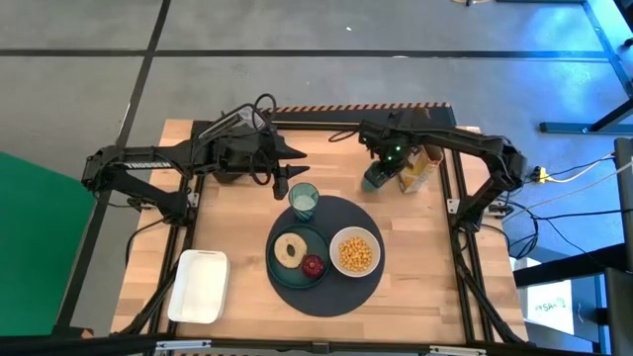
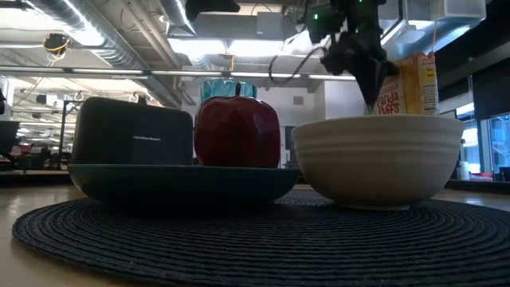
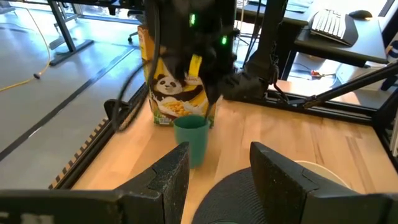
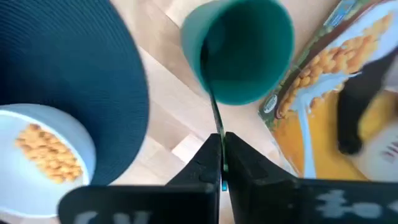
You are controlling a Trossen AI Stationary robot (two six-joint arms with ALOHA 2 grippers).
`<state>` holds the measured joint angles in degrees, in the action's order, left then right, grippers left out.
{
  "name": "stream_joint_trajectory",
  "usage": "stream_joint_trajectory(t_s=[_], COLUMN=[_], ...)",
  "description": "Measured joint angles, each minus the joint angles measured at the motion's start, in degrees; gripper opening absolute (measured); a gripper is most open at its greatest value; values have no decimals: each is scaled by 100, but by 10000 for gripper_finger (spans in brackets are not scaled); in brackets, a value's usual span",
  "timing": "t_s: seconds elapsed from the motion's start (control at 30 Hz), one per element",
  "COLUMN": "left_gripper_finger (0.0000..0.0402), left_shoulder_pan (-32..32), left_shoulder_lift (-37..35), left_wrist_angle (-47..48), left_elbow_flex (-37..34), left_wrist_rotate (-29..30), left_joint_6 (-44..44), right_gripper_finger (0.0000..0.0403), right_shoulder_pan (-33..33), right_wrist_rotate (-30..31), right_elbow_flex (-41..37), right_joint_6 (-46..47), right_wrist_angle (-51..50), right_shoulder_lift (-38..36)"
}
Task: Arrange a breakfast setting
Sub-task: Put the gold spoon on the blue tablemat to the right of the white bowl
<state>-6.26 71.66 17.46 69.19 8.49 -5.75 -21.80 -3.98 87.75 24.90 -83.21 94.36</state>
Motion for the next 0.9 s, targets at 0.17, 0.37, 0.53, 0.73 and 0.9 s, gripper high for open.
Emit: stream_joint_trajectory(t_s=[0.17, 0.37, 0.53, 0.73, 0.9], left_gripper_finger=[162, 162, 162, 162, 162], left_shoulder_pan=[0, 46, 146, 231, 236], left_shoulder_lift=[2, 2, 2, 2, 2], left_wrist_angle=[-5, -7, -5, 0, 6], left_elbow_flex=[0, 0, 0, 0, 0], left_wrist_rotate=[-2, -2, -4, -4, -4], left_joint_6=[-6, -21, -29, -29, -29], right_gripper_finger=[2, 2, 1, 1, 1], right_shoulder_pan=[0, 0, 2, 2, 2], right_wrist_rotate=[-52, -93, -108, -108, -75], right_elbow_flex=[476, 678, 682, 684, 686], right_joint_6=[-82, -91, -88, -52, -52], right_wrist_angle=[-232, -400, -448, -445, -498], right_shoulder_lift=[-41, -41, -41, -41, -117])
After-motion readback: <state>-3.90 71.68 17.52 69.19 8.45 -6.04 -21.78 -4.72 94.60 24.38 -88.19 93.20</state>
